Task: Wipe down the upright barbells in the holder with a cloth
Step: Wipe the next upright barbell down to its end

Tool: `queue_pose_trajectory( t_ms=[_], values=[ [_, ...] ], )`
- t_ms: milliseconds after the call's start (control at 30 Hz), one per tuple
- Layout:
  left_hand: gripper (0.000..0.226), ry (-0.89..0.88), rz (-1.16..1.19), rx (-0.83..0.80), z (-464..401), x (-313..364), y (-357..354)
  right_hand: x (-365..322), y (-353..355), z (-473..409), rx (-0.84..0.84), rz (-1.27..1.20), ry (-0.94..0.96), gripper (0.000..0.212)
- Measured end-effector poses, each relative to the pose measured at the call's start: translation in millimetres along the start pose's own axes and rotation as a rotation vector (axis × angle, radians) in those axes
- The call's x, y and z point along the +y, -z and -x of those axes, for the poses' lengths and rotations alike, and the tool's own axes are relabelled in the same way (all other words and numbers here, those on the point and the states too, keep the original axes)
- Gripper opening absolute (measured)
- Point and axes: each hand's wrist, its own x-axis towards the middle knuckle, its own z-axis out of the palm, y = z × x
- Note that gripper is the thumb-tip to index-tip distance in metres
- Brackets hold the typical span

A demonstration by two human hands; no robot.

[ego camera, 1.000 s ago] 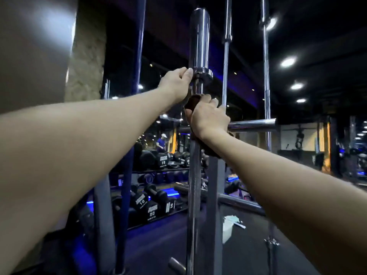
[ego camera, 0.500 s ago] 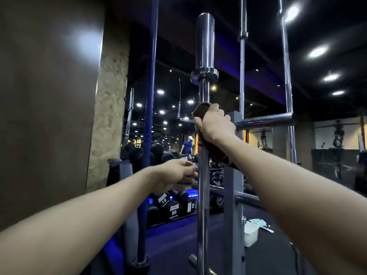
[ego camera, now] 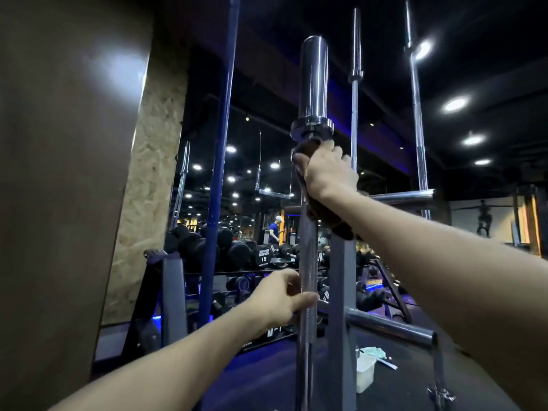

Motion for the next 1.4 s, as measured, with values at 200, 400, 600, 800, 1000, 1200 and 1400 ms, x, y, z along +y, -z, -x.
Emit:
queue_pose_trajectory(
  t_ms=[200, 400, 600, 800, 1000, 1200, 1400],
  values=[
    [0.014, -0.03, -0.098, 0.042, -1.8, -1.5, 3.6, 14.3, -27.9, 23.8, 0.022, -0.111, 0.036, 0.056],
    [0.017, -0.011, -0.047, 0.091, -1.6, -0.9, -3.5, 31.7, -32.1, 52.3, 0.012, 0.04, 0.124, 0.053],
    [0.024, 0.02, 0.036, 0.069, -7.3, -4.6, -6.4, 6.0, -11.5, -9.6, 0.075, 0.059, 0.079, 0.056],
    [0.019, 0.008, 0.043, 0.1, -3.2, -5.5, -6.6, 30.0, -39.3, 51.1, 0.05, 0.07, 0.123, 0.053],
    [0.024, 0.014, 0.022, 0.12, -10.3, -10.1, -9.0, 13.7, -19.3, 18.7, 0.051, 0.174, 0.108, 0.057],
    [0.021, 0.008, 0.056, 0.111, -14.6, -16.9, -8.4, -5.7, -17.7, -9.3, 0.104, 0.166, 0.024, 0.06],
    [0.022, 0.026, 0.073, 0.119, -13.2, -10.4, -10.9, 21.9, -35.0, 53.3, 0.068, 0.233, 0.084, 0.053]
  ],
)
